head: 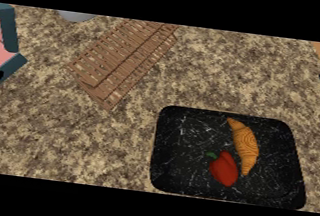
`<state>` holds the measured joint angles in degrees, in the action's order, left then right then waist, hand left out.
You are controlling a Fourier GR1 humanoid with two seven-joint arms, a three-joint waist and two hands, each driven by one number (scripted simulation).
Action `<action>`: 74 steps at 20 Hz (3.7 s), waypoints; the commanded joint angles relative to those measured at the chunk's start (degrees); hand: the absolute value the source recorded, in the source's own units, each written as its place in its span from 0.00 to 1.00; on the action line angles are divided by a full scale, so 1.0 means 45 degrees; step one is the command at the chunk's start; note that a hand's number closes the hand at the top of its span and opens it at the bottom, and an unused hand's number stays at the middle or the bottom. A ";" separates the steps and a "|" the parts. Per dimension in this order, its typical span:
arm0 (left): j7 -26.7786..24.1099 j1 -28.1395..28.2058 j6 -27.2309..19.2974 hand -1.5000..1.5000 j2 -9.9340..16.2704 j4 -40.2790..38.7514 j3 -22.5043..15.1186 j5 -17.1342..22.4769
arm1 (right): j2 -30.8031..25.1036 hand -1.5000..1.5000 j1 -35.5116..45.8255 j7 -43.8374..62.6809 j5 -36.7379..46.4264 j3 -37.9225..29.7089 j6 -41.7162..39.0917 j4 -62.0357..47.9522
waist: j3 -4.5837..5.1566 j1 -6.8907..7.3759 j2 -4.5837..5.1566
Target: Pick the croissant from the tray and place it in the tiered shelf
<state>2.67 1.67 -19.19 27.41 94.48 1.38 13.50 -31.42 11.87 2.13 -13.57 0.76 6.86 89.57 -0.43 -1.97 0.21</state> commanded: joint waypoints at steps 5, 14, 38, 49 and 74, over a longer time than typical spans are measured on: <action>0.0261 0.0390 0.1593 0.50 -0.0255 -0.1196 -0.2229 -0.0706 | -0.2062 0.00 -0.2116 0.1051 0.3251 -0.1120 0.2540 0.0243 | 0.0151 -0.0641 -0.0062; 0.0198 0.0244 0.2873 0.50 -0.0994 -0.2143 -0.3482 -0.0888 | 0.0530 0.00 -0.5035 -0.0121 0.2966 -0.1037 0.3782 0.1238 | 0.0092 0.0185 -0.0087; 0.0124 -0.1391 0.3529 0.50 -0.1737 -0.3787 -0.3595 -0.1422 | -0.2199 0.00 -0.0258 1.5567 1.1939 0.6131 -0.3410 0.4642 | 0.0132 0.1081 0.0045; 0.0178 -0.1121 0.3772 0.50 -0.1518 -0.3539 -0.3193 -0.1339 | 0.2226 0.00 0.2282 1.7499 1.2277 0.6597 -0.5011 0.0833 | 0.0114 0.0757 -0.0044; 0.0144 -0.0744 0.3716 0.50 -0.1989 -0.3222 -0.2812 -0.1874 | 0.4332 0.00 0.1335 1.5362 1.6443 0.5417 -0.4931 -0.2461 | 0.0096 0.0546 -0.0038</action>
<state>2.72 -1.66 -3.23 18.09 78.75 -12.00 4.75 -14.64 17.92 64.35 57.12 24.14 -14.04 83.94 0.41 0.27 -0.52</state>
